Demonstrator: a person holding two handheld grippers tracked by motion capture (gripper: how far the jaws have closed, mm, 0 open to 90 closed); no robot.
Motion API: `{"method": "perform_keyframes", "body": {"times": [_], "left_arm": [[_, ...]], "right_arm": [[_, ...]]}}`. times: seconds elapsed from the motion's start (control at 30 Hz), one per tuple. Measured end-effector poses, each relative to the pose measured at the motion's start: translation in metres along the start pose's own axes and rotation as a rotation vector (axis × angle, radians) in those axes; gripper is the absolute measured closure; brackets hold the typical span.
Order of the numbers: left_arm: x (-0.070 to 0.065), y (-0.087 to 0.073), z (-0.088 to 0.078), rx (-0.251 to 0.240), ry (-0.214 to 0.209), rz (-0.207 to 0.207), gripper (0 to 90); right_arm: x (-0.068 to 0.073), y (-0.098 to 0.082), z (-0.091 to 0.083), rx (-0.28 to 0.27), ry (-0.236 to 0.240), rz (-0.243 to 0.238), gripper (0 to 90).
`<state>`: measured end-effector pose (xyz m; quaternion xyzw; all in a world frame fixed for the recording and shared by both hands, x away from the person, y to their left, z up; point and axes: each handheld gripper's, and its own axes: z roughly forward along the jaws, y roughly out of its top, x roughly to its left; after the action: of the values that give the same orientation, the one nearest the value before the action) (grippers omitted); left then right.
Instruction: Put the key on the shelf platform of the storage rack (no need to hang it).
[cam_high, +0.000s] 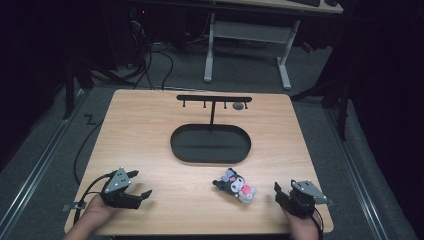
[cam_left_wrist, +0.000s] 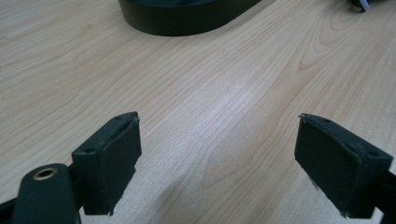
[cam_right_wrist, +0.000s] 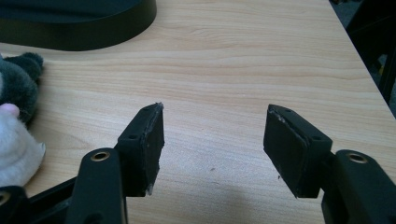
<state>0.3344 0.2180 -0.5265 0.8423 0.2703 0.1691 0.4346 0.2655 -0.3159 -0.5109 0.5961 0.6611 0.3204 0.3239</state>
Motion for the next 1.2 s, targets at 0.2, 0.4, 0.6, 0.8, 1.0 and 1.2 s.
{"method": "perform_keyframes", "body": {"times": [0.2, 0.4, 0.6, 0.8, 1.0, 1.2], "left_arm": [[0.0000, 0.0003, 0.0005, 0.007, 0.001, 0.002, 15.5], [-0.0001, 0.0003, 0.0003, 0.005, -0.001, 0.004, 15.5], [-0.0002, 0.0000, 0.0000, 0.003, -0.002, 0.005, 15.5], [0.0000, 0.0000, 0.0001, 0.002, -0.003, 0.002, 15.5], [0.0001, 0.0001, 0.0002, 0.002, -0.003, 0.002, 15.5], [0.0004, 0.0004, 0.0004, 0.004, -0.005, 0.001, 15.5]], "right_arm": [[0.0000, -0.0010, 0.0008, 0.007, 0.006, -0.003, 38.5], [0.0038, 0.0003, -0.0020, 0.001, 0.013, -0.019, 38.4], [0.0067, 0.0009, -0.0011, 0.001, 0.017, -0.022, 39.0], [0.0084, 0.0012, -0.0001, 0.007, 0.024, -0.024, 39.7], [0.0084, 0.0010, -0.0013, 0.009, 0.023, -0.024, 40.6], [0.0082, 0.0008, -0.0015, 0.016, 0.025, -0.027, 41.3]]}}
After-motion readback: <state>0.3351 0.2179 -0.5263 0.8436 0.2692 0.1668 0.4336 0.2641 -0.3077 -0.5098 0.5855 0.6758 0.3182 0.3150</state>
